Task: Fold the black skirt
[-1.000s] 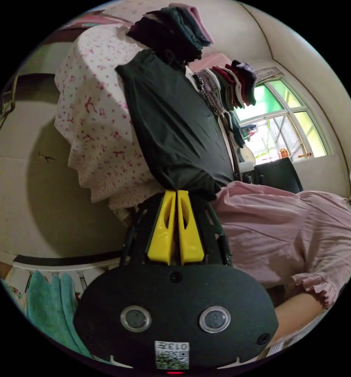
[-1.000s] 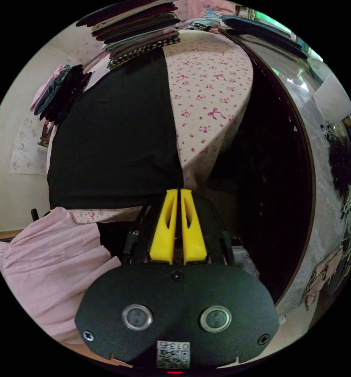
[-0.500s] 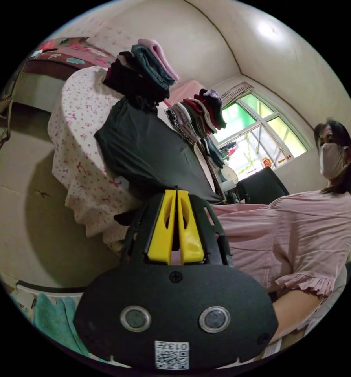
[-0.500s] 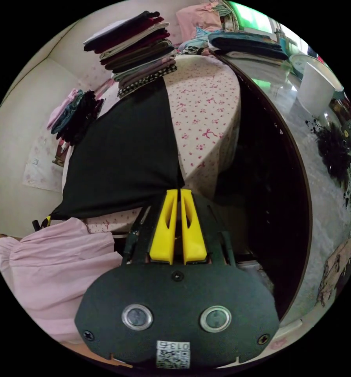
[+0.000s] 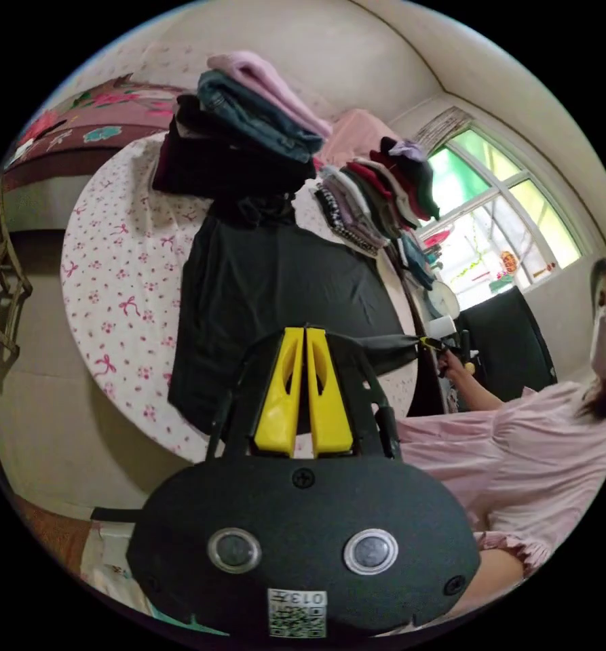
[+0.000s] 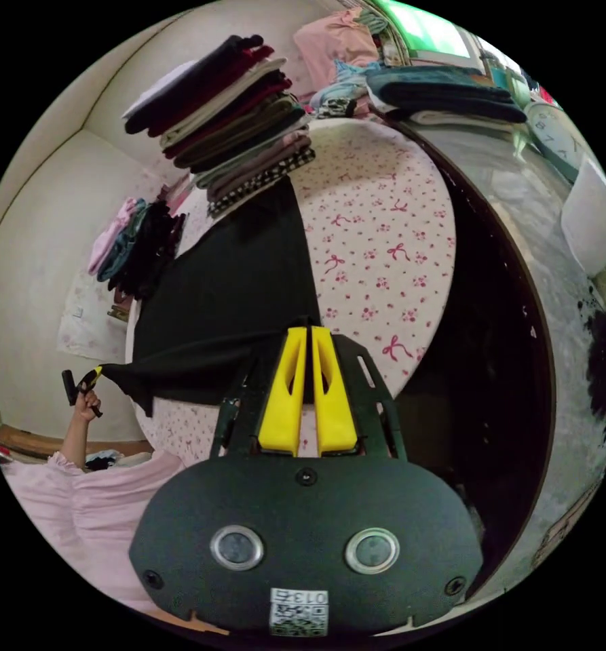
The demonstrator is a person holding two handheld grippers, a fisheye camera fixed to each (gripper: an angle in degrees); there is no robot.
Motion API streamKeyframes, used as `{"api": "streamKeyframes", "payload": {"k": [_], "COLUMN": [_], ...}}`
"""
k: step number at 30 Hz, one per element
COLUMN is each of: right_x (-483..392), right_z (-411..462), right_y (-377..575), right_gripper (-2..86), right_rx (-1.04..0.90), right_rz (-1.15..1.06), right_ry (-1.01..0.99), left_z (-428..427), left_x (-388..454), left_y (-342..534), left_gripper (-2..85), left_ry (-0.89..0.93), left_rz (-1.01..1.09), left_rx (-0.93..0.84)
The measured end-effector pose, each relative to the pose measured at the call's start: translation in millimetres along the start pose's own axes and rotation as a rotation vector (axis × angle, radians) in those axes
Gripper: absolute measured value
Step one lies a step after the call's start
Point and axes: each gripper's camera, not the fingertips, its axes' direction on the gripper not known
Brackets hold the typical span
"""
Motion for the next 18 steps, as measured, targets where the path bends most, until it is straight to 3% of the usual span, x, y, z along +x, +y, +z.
{"api": "streamKeyframes", "payload": {"k": [5,13,18], "right_x": [-2,-32,-41], "right_z": [62,75,94], "right_y": [-34,-46,-47], "right_gripper": [4.2,8.1,7.9], "right_rx": [-0.101,0.017,0.029], "right_rz": [0.024,-0.019,-0.022], "right_ry": [0.075,0.129,0.061], "left_z": [65,29,18], "left_x": [-31,-44,-25], "left_y": [-51,-30,-19], "left_gripper": [0.2,2.0,4.2], "left_ry": [-0.108,-0.185,-0.291], "left_rz": [-0.15,-0.318,-0.256], "left_rx": [-0.157,0.03,-0.074]}}
